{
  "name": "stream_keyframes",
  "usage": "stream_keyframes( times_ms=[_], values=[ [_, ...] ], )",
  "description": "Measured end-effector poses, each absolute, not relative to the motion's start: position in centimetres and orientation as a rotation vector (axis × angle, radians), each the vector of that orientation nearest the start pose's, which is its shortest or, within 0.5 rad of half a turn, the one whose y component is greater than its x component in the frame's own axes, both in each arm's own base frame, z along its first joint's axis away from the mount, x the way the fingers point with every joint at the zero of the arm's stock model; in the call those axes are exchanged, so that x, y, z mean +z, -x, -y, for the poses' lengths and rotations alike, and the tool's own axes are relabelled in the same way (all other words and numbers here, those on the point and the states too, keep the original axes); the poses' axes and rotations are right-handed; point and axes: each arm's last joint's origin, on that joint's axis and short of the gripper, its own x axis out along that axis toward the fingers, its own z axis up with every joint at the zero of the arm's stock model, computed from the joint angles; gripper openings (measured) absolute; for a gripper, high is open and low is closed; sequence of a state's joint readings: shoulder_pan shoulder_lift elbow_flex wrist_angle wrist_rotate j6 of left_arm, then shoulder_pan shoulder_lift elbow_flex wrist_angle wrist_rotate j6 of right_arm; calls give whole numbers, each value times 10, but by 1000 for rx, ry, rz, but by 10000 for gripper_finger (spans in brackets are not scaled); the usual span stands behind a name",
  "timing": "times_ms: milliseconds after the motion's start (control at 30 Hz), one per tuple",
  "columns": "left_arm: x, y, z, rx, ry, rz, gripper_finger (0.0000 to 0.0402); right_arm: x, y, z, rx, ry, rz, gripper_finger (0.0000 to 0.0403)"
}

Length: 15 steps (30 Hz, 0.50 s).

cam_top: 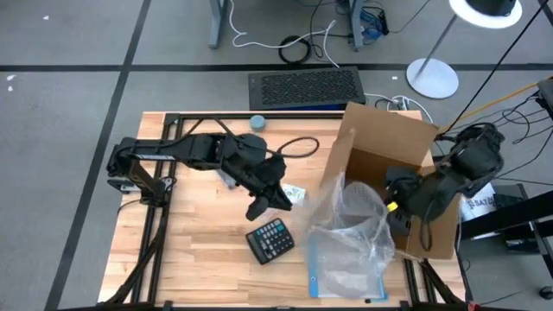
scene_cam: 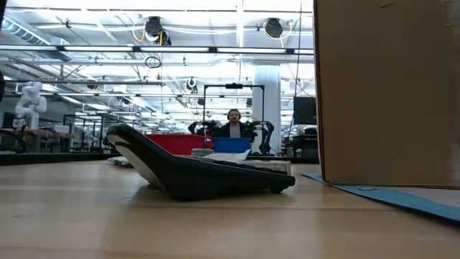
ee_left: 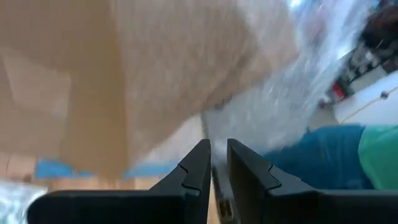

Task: Unpack boxes
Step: Put the bubble wrap into the cardboard box

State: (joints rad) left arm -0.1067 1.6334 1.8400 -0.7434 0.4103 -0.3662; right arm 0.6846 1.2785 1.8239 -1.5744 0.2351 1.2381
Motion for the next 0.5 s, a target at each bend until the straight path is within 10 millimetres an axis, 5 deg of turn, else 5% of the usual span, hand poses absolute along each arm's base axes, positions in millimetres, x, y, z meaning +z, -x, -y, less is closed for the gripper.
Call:
stream_keyframes(
  times_ms=[267,500],
  values=[
    [412,-329,56,-400,414,-823,57,473,-120,-88,-168,-734,-909,140],
    [424,-335,71,-498,393,-686,57,463,-119,-84,-197,-710,-925,116]
  ],
)
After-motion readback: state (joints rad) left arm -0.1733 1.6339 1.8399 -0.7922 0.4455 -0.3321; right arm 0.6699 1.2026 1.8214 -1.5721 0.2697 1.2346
